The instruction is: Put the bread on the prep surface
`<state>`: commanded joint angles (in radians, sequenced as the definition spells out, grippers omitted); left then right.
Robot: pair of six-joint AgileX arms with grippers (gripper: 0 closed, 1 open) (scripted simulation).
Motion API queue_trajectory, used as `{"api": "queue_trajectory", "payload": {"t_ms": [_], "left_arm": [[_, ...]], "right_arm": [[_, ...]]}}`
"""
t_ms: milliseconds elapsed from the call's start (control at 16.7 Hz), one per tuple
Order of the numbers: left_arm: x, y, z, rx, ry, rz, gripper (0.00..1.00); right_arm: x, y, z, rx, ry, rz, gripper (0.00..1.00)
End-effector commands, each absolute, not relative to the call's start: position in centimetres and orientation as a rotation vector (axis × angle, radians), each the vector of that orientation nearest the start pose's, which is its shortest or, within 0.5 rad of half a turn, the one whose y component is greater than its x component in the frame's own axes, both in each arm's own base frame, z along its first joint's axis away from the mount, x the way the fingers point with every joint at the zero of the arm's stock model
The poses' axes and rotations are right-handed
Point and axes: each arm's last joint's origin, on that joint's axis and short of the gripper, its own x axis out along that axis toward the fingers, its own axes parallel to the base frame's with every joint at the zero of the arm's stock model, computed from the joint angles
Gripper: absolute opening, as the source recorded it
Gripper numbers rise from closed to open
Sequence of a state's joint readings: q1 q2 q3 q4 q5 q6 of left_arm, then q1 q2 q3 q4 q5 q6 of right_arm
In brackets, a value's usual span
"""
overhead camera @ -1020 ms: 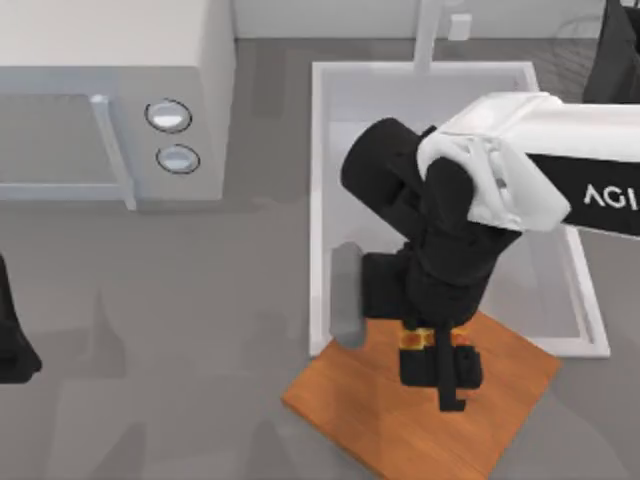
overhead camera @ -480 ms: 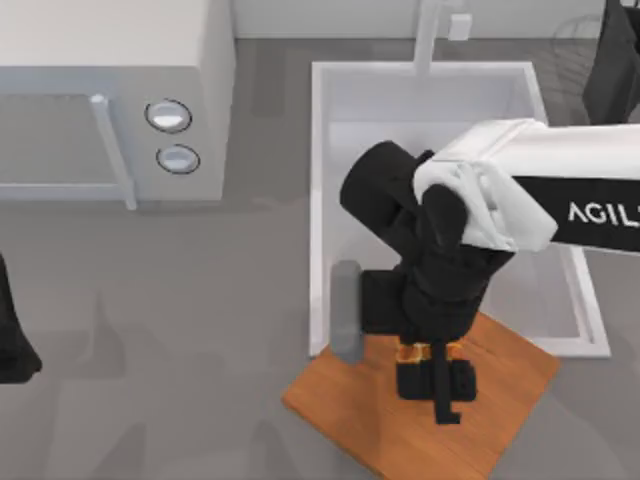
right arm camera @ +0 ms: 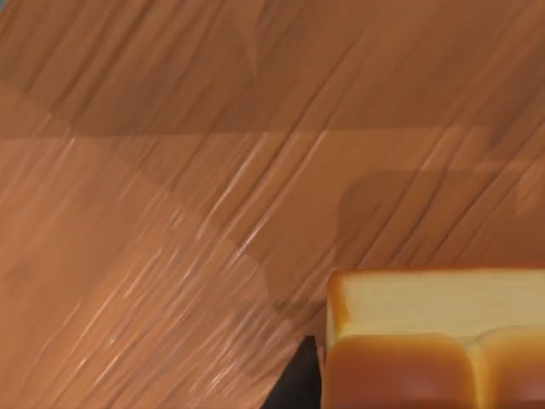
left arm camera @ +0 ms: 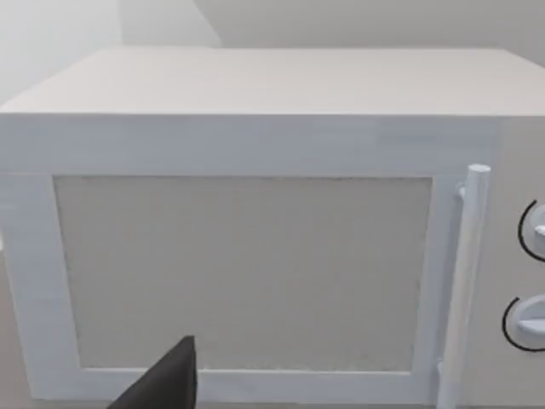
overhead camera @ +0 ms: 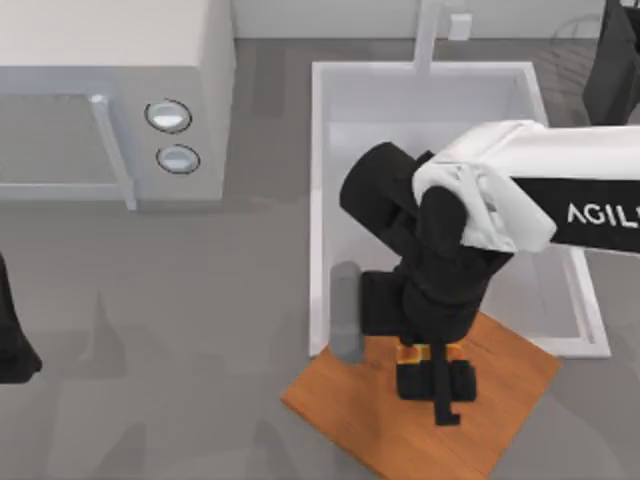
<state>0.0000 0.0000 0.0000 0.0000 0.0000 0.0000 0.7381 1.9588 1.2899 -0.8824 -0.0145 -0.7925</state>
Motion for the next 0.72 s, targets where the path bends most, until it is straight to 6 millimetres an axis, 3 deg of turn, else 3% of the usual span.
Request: {"api": "queue_trajectory", "payload": {"t_ms": [480, 720], "left_arm": [[10.57, -0.12, 16.0, 0.0, 0.0, 0.0, 1.0], [10.57, -0.12, 16.0, 0.0, 0.0, 0.0, 1.0]], "right_arm": [[26.2, 24.25, 14.02, -1.168, 1.204, 1.194, 0.98], [26.2, 24.25, 14.02, -1.168, 1.204, 1.194, 1.0]]}}
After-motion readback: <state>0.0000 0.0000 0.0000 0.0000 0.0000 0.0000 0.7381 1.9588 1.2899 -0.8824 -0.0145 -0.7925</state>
